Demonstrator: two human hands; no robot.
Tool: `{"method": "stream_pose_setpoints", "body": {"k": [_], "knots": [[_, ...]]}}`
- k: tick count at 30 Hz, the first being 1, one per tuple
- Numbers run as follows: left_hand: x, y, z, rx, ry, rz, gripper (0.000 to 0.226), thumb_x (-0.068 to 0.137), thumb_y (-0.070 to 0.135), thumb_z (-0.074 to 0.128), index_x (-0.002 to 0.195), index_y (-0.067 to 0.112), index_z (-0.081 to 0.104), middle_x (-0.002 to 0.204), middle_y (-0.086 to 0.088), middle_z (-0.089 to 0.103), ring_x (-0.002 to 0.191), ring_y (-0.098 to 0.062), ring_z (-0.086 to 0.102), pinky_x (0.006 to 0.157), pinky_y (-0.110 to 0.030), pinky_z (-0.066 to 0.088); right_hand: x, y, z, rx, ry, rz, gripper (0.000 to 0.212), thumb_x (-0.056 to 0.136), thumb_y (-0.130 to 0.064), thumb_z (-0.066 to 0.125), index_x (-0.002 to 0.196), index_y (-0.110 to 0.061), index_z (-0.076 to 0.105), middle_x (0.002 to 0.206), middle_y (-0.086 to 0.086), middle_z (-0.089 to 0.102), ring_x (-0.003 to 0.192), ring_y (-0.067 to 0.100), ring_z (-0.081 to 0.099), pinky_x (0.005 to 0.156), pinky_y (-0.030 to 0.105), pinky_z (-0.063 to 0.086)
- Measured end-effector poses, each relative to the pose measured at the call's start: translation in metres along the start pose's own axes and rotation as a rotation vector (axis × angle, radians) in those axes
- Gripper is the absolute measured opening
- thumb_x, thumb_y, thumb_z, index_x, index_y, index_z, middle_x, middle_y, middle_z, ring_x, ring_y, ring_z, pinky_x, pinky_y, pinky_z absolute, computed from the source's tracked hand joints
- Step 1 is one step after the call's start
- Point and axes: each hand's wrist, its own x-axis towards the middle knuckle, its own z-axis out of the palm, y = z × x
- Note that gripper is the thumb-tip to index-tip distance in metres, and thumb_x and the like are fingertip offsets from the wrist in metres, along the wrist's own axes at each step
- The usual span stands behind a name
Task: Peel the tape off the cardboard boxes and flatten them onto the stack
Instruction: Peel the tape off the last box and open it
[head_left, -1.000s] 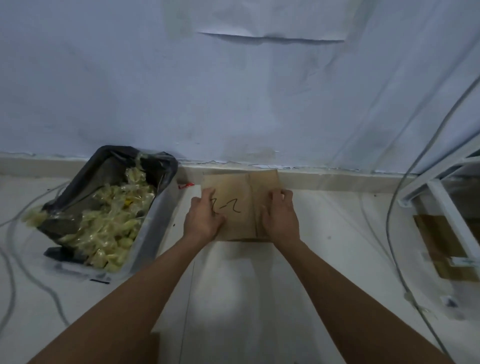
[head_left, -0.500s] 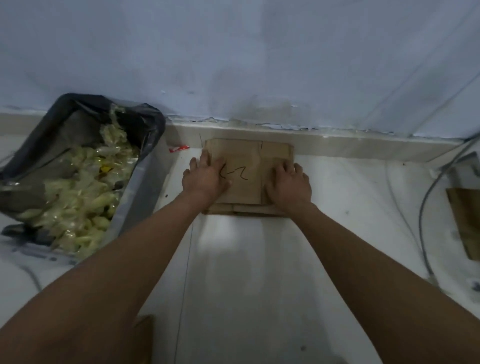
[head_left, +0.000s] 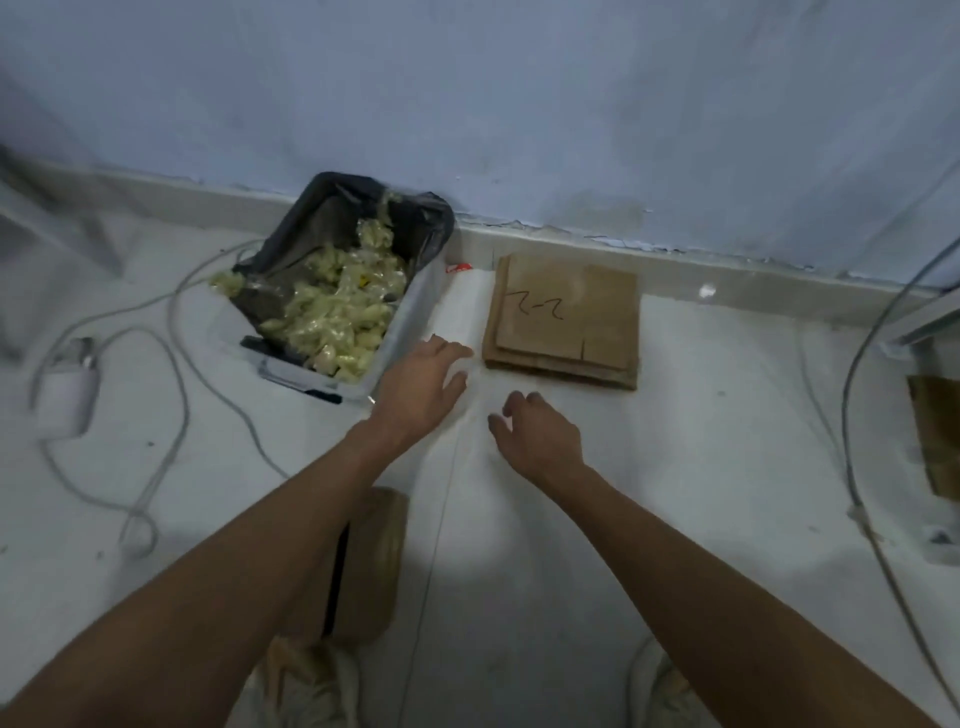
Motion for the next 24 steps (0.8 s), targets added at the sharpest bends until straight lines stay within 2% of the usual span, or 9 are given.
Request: {"method": "stream_pose_setpoints", "body": {"k": [3, 4, 6, 8, 11, 13, 16, 20, 24], "knots": [[-0.065, -0.01, -0.016, 0.024, 0.252, -0.105, 0.016, 0.098, 0.018, 0.059, 0.112, 0.021, 0.066, 0.099, 0.002, 0.067, 0.087, -0.019, 0.065, 0.062, -0.036, 0.053, -0.041, -0.044, 0.038, 0.052, -0.136, 0.065, 0.077, 0.094, -0.082, 0.033, 0.121, -0.015, 0.06, 0.119, 0.008, 0.066, 0.107, 0.03, 0.066, 0.084, 0.038, 0.048], [-0.087, -0.012, -0.021, 0.051, 0.319, -0.187, 0.012, 0.098, 0.019, 0.059, 0.108, 0.022, 0.065, 0.096, 0.003, 0.067, 0.084, -0.019, 0.064, 0.06, -0.035, 0.051, -0.053, -0.057, 0.051, 0.068, -0.162, 0.075, 0.084, 0.09, -0.088, 0.033, 0.119, -0.014, 0.06, 0.117, 0.008, 0.066, 0.107, 0.03, 0.067, 0.082, 0.037, 0.047], [-0.13, -0.02, -0.026, 0.065, 0.411, -0.389, 0.013, 0.097, 0.024, 0.058, 0.108, 0.022, 0.063, 0.099, 0.003, 0.065, 0.087, -0.02, 0.061, 0.065, -0.037, 0.05, -0.075, -0.085, 0.075, 0.097, -0.189, 0.08, 0.089, 0.084, -0.093, 0.034, 0.118, -0.013, 0.057, 0.115, 0.008, 0.066, 0.106, 0.03, 0.068, 0.082, 0.038, 0.049], [-0.168, -0.027, -0.021, 0.031, 0.361, -0.586, 0.028, 0.096, 0.033, 0.058, 0.122, 0.021, 0.058, 0.114, -0.002, 0.061, 0.098, -0.024, 0.059, 0.078, -0.041, 0.05, -0.09, -0.107, 0.094, 0.11, -0.203, 0.09, 0.089, 0.083, -0.09, 0.038, 0.127, -0.014, 0.052, 0.118, 0.008, 0.065, 0.108, 0.031, 0.067, 0.086, 0.04, 0.052], [-0.213, -0.034, -0.005, -0.162, 0.063, -0.765, 0.051, 0.096, 0.049, 0.058, 0.139, 0.024, 0.046, 0.129, -0.006, 0.056, 0.11, -0.029, 0.06, 0.088, -0.041, 0.05, -0.105, -0.123, 0.112, 0.137, -0.181, 0.112, 0.078, 0.092, -0.076, 0.047, 0.142, -0.015, 0.041, 0.125, 0.008, 0.063, 0.112, 0.03, 0.066, 0.09, 0.039, 0.053], [-0.228, -0.036, 0.002, -0.196, -0.005, -0.79, 0.054, 0.093, 0.051, 0.06, 0.138, 0.024, 0.048, 0.12, -0.005, 0.065, 0.105, -0.028, 0.064, 0.086, -0.041, 0.053, -0.112, -0.123, 0.116, 0.166, -0.158, 0.131, 0.073, 0.093, -0.067, 0.052, 0.143, -0.015, 0.038, 0.126, 0.007, 0.062, 0.113, 0.03, 0.066, 0.092, 0.039, 0.053], [-0.228, -0.025, 0.003, -0.157, -0.016, -0.738, 0.045, 0.094, 0.043, 0.059, 0.132, 0.018, 0.055, 0.104, -0.005, 0.071, 0.095, -0.028, 0.068, 0.078, -0.038, 0.056, -0.12, -0.113, 0.107, 0.18, -0.136, 0.137, 0.072, 0.091, -0.061, 0.056, 0.142, -0.013, 0.038, 0.129, 0.009, 0.06, 0.115, 0.032, 0.065, 0.094, 0.041, 0.054], [-0.214, 0.003, 0.002, -0.171, -0.071, -0.613, 0.051, 0.089, 0.05, 0.057, 0.132, 0.023, 0.053, 0.11, -0.002, 0.072, 0.097, -0.024, 0.068, 0.079, -0.039, 0.057, -0.129, -0.086, 0.081, 0.236, -0.09, 0.174, 0.084, 0.084, -0.07, 0.06, 0.143, -0.014, 0.039, 0.129, 0.01, 0.059, 0.116, 0.034, 0.064, 0.093, 0.043, 0.054], [-0.191, 0.046, 0.008, -0.16, -0.115, -0.496, 0.057, 0.083, 0.058, 0.061, 0.13, 0.03, 0.045, 0.114, 0.002, 0.066, 0.097, -0.023, 0.067, 0.079, -0.042, 0.057, -0.136, -0.059, 0.038, 0.237, 0.013, 0.238, 0.066, 0.085, -0.059, 0.061, 0.132, -0.015, 0.046, 0.121, 0.008, 0.063, 0.111, 0.032, 0.066, 0.09, 0.041, 0.054]]}}
